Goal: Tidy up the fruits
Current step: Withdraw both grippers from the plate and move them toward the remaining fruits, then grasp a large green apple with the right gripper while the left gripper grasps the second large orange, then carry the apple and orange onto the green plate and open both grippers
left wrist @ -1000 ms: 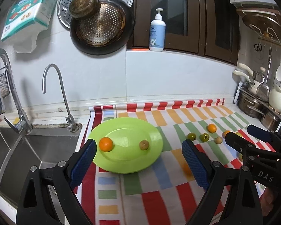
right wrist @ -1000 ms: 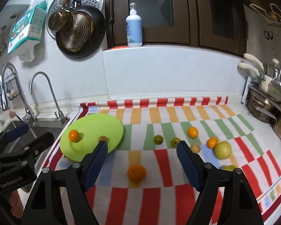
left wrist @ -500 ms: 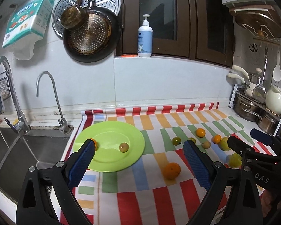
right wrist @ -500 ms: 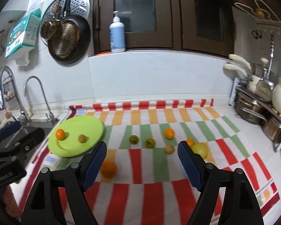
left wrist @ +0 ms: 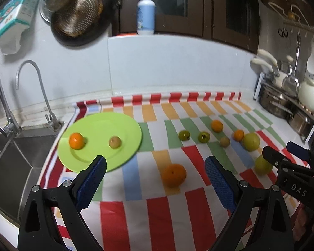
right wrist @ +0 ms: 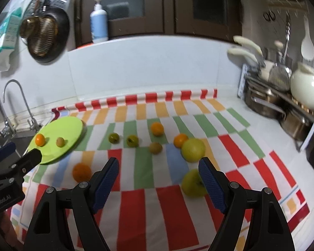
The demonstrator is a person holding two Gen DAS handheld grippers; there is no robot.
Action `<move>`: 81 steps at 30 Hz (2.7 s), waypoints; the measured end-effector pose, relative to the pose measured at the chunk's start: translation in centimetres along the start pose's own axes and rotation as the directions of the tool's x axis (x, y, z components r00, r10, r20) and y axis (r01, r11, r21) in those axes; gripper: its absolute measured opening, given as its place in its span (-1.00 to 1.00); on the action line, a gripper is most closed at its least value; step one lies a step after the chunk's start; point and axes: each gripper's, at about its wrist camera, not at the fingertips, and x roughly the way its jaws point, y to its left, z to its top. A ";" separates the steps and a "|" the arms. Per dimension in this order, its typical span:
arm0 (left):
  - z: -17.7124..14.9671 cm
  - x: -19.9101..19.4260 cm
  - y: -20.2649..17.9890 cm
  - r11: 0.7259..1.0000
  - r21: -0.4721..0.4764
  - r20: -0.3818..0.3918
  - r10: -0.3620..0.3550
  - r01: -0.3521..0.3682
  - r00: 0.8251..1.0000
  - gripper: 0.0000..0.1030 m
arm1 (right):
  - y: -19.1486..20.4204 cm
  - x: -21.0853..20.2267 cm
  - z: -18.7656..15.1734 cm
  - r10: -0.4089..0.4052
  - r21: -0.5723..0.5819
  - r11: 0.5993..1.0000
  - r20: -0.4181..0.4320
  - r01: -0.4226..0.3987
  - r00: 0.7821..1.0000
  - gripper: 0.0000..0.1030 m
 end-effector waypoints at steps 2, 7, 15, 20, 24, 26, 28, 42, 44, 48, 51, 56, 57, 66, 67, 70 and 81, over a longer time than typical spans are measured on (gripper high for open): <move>-0.3 0.6 -0.5 1.000 0.012 -0.018 0.004 -0.004 1.000 0.86 | -0.7 0.5 -0.5 -0.013 0.014 1.000 -0.015 0.013 1.000 0.53; -1.1 2.2 -1.5 1.000 0.019 -0.044 0.016 -0.016 0.999 0.86 | -2.3 2.2 -1.6 -0.051 0.050 0.997 -0.063 0.054 0.997 0.53; -2.1 5.3 -2.5 1.000 0.012 -0.121 0.013 -0.011 0.993 0.85 | -4.1 4.5 -2.8 -0.082 0.077 0.993 -0.127 0.092 0.988 0.53; -2.6 7.1 -3.4 1.000 0.021 -0.168 0.003 0.000 0.986 0.79 | -5.1 6.1 -3.3 -0.079 0.097 0.991 -0.162 0.096 0.984 0.53; -2.8 8.1 -3.7 1.000 0.020 -0.191 0.007 -0.003 0.982 0.69 | -5.5 7.0 -3.5 -0.053 0.113 0.991 -0.181 0.074 0.982 0.52; -2.8 8.6 -3.6 1.000 0.012 -0.198 0.013 -0.011 0.980 0.61 | -5.5 7.3 -3.6 -0.046 0.113 0.991 -0.188 0.068 0.981 0.49; -2.8 9.0 -3.5 1.000 0.000 -0.205 0.017 -0.018 0.979 0.50 | -5.4 7.7 -3.6 -0.041 0.105 0.993 -0.195 0.062 0.980 0.41; -2.4 10.3 -3.2 1.000 -0.024 -0.227 0.006 -0.011 0.974 -0.19 | -4.9 8.5 -3.4 -0.044 0.055 0.997 -0.216 0.057 0.975 -0.02; -2.4 10.3 -3.4 1.000 -0.009 -0.225 0.009 -0.011 0.974 -0.19 | -5.0 8.4 -3.4 -0.031 0.062 0.997 -0.220 0.045 0.975 -0.02; -2.3 9.8 -3.5 1.000 0.010 -0.213 -0.011 0.014 0.977 -0.20 | -4.6 8.0 -3.2 -0.003 0.059 0.998 -0.213 0.016 0.977 -0.02; -2.1 9.1 -3.4 0.999 0.025 -0.199 -0.026 0.032 0.980 -0.20 | -4.2 7.5 -3.0 0.025 0.059 0.998 -0.203 -0.013 0.979 -0.02; -1.6 7.4 -2.8 0.997 0.042 -0.165 -0.051 0.059 0.985 -0.20 | -2.9 6.7 -2.7 0.060 0.035 0.998 -0.181 -0.055 0.982 -0.02; -1.5 7.0 -2.6 0.997 0.045 -0.157 -0.054 0.062 0.986 -0.20 | -2.6 6.5 -2.7 0.067 0.029 0.998 -0.177 -0.062 0.982 -0.02; -0.6 3.1 -0.1 0.996 0.058 -0.087 -0.063 0.068 0.994 -0.20 | 1.4 4.1 -1.7 0.143 -0.021 0.989 -0.131 -0.147 0.981 -0.02; -0.5 2.7 0.3 0.996 0.056 -0.080 -0.061 0.066 0.995 -0.20 | 2.1 3.7 -1.6 0.155 -0.030 0.987 -0.125 -0.160 0.980 -0.02; -0.5 1.7 1.4 0.997 0.050 -0.066 -0.060 0.063 0.996 -0.20 | 3.5 2.8 -1.2 0.175 -0.051 0.982 -0.107 -0.181 0.979 -0.02; 0.0 -1.4 5.8 0.999 0.032 -0.008 -0.031 0.031 0.999 -0.20 | 8.7 0.3 0.2 0.253 -0.114 0.960 -0.050 -0.257 0.966 -0.02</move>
